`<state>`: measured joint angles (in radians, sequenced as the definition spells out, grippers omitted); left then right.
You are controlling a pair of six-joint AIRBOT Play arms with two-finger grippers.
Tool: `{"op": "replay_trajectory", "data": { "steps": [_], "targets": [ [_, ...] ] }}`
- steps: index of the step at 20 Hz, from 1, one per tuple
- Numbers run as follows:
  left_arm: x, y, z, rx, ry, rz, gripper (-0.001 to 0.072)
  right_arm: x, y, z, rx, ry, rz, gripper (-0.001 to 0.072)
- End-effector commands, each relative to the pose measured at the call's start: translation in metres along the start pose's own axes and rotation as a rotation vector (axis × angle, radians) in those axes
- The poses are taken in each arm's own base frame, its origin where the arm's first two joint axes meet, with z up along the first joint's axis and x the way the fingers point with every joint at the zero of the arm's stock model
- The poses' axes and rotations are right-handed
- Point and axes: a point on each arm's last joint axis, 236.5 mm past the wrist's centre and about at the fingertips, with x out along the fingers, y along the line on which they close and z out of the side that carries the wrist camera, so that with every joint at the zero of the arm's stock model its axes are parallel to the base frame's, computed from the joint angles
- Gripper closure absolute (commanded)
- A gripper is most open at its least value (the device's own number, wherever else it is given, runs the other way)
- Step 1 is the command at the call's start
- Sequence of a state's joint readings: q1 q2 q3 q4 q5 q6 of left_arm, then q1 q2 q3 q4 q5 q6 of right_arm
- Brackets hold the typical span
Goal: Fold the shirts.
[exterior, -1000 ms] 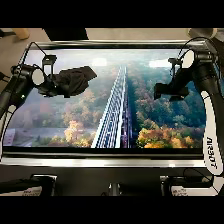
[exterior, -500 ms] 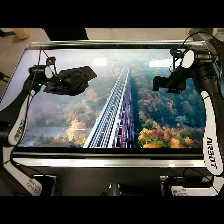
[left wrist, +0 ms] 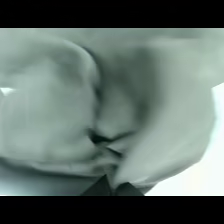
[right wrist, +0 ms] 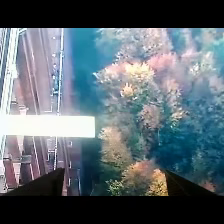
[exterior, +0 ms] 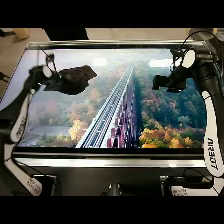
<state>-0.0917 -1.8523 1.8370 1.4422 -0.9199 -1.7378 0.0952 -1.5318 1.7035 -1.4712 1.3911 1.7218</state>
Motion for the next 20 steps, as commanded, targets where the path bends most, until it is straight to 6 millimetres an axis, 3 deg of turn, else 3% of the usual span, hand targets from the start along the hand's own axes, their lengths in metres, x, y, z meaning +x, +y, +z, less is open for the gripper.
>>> {"op": "replay_trajectory", "data": {
  "steps": [1,3,5,6,7,8,9,10,11,13,15,17,18,20],
  "targets": [
    [-0.154,-0.077,0.07,0.286,-0.326,-0.104,0.0679,-0.037,0.001,0.024,-0.077,-0.156,-0.009,0.0047],
    [-0.297,-0.141,0.088,0.362,-0.596,-0.22,0.0679,-0.095,0.0,0.042,-0.099,-0.325,-0.027,0.0046],
    [-0.421,-0.186,0.071,0.411,-0.797,-0.359,0.0679,-0.169,-0.002,0.046,-0.11,-0.49,-0.05,0.0044],
    [-0.463,-0.199,0.056,0.43,-0.852,-0.419,0.0679,-0.206,-0.002,0.041,-0.111,-0.566,-0.05,0.0044],
    [-0.494,-0.209,0.041,0.447,-0.884,-0.472,0.0679,-0.243,0.0,0.034,-0.111,-0.644,-0.041,0.0044],
    [-0.508,-0.216,0.029,0.453,-0.889,-0.513,0.0679,-0.274,0.001,0.022,-0.112,-0.709,-0.032,0.0044],
    [-0.507,-0.221,0.02,0.446,-0.868,-0.54,0.0679,-0.298,0.001,0.01,-0.113,-0.752,-0.027,0.0044],
    [-0.492,-0.225,0.012,0.434,-0.819,-0.551,0.0679,-0.315,0.001,-0.004,-0.113,-0.774,-0.023,0.0044],
    [-0.464,-0.228,0.003,0.421,-0.748,-0.546,0.0679,-0.323,-0.001,-0.016,-0.111,-0.773,-0.024,0.0044],
    [-0.385,-0.227,-0.021,0.405,-0.575,-0.5,0.0679,-0.313,-0.006,-0.038,-0.07,-0.684,-0.025,0.0044],
    [-0.29,-0.215,-0.066,0.41,-0.366,-0.428,0.0678,-0.274,-0.013,-0.064,-0.035,-0.481,-0.043,0.0044],
    [-0.198,-0.191,-0.133,0.381,-0.126,-0.346,0.0678,-0.221,-0.017,-0.086,-0.03,-0.258,-0.061,0.0044],
    [-0.159,-0.173,-0.172,0.357,-0.007,-0.299,0.0678,-0.192,-0.016,-0.094,-0.03,-0.167,-0.056,0.0044],
    [-0.113,-0.139,-0.233,0.298,0.177,-0.214,0.0679,-0.122,-0.007,-0.114,-0.024,0.002,0.001,0.0044]
  ]
}}
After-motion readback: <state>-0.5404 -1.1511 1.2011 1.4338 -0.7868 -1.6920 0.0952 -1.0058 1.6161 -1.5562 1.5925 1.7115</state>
